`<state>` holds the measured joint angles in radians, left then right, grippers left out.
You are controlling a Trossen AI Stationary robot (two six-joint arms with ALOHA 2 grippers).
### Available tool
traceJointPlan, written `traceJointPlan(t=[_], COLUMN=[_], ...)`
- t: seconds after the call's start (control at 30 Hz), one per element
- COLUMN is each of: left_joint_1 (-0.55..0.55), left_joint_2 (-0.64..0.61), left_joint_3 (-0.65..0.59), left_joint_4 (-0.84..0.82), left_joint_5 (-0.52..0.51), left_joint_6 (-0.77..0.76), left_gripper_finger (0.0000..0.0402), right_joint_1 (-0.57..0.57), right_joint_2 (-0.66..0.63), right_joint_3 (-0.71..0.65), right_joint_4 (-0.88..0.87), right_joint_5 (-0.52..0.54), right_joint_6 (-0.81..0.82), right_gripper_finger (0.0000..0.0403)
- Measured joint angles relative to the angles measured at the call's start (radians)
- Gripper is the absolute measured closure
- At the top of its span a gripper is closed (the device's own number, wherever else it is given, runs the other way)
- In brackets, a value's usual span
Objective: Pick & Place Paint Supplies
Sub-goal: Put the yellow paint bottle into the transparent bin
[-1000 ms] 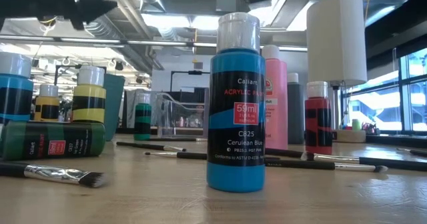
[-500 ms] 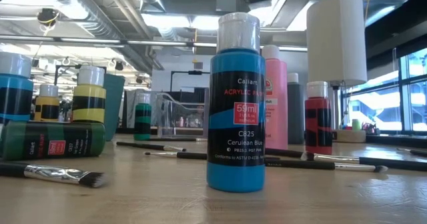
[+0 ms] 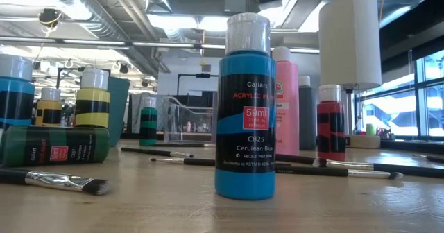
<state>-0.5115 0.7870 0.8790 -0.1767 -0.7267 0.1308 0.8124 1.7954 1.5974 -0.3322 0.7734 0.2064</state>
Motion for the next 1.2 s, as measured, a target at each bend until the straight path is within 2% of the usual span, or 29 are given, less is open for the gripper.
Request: traceJointPlan(t=[0.13, 0.3, 0.4, 0.5, 0.57, 0.8, 0.93, 1.03, 1.2], left_joint_1=[-0.077, -0.143, -0.157, -0.138, -0.114, 0.034, 0.145, 0.227, 0.327], left_joint_2=[0.08, 0.139, 0.162, 0.177, 0.191, 0.21, 0.211, 0.212, 0.24], left_joint_3=[0.141, 0.251, 0.279, 0.283, 0.283, 0.283, 0.283, 0.276, 0.237], left_joint_4=[-0.343, -0.714, -0.915, -1.078, -1.165, -1.342, -1.398, -1.394, -1.395], left_joint_5=[-0.073, -0.019, 0.05, 0.182, 0.233, 0.34, 0.397, 0.446, 0.535], left_joint_6=[-0.185, -0.478, -0.602, -0.624, -0.655, -1.033, -1.166, -1.174, -1.05], left_gripper_finger=[0.0162, 0.0162, 0.0162, 0.0162, 0.0162, 0.0162, 0.0162, 0.0162, 0.0162], right_joint_1=[-0.001, -0.001, -0.001, -0.003, -0.008, -0.043, -0.063, -0.076, -0.085], right_joint_2=[0.0, 0.0, 0.0, 0.0, 0.0, 0.0, 0.0, 0.0, 0.0], right_joint_3=[0.0, 0.0, 0.0, 0.0, 0.0, 0.0, 0.0, 0.0, 0.0], right_joint_4=[-0.036, -0.04, -0.039, -0.039, -0.039, -0.039, -0.049, -0.064, -0.077], right_joint_5=[0.0, 0.0, 0.0, 0.0, 0.0, 0.0, -0.001, -0.04, -0.079], right_joint_6=[0.038, 0.052, 0.052, 0.052, 0.052, 0.049, 0.049, 0.051, 0.051], right_gripper_finger=[0.0139, 0.0139, 0.0139, 0.0139, 0.0139, 0.0139, 0.0139, 0.0139, 0.0139])
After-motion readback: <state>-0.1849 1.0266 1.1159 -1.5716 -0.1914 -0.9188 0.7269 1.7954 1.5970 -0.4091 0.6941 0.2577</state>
